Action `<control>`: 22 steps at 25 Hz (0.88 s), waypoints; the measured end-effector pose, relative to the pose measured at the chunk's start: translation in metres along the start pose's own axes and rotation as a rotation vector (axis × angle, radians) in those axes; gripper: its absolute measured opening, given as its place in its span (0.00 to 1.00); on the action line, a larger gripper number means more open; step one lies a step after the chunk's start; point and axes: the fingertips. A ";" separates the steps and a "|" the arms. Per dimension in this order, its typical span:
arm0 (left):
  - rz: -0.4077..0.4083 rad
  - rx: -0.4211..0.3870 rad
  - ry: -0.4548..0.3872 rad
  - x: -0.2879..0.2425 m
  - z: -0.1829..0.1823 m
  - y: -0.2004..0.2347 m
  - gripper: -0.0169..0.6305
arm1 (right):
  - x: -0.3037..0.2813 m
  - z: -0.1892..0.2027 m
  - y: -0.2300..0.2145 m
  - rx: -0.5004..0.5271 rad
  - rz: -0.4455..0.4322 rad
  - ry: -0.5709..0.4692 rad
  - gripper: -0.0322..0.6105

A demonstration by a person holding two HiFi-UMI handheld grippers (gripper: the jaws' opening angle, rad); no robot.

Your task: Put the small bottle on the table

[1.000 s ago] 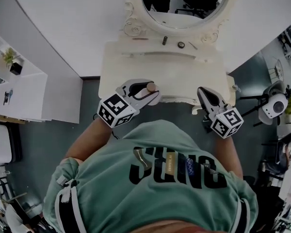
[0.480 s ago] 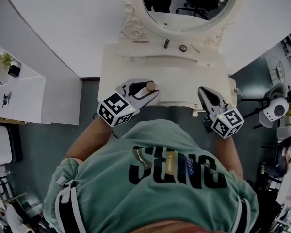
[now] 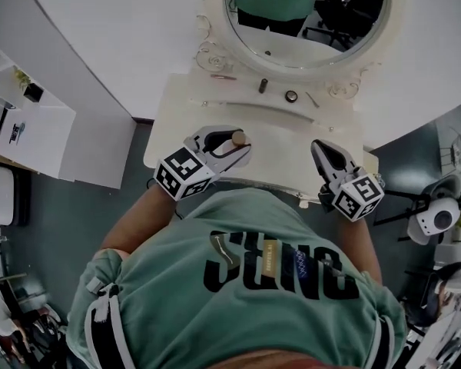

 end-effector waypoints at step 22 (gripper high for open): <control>-0.102 -0.005 0.034 -0.126 0.007 0.037 0.25 | -0.007 0.010 -0.131 -0.062 -0.106 0.011 0.04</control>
Point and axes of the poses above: the fingertips, and each gripper's own axes: x backward along the fingers, y to its left, z out of its underside, and after that the axes turned 13 degrees about -y, right-handed
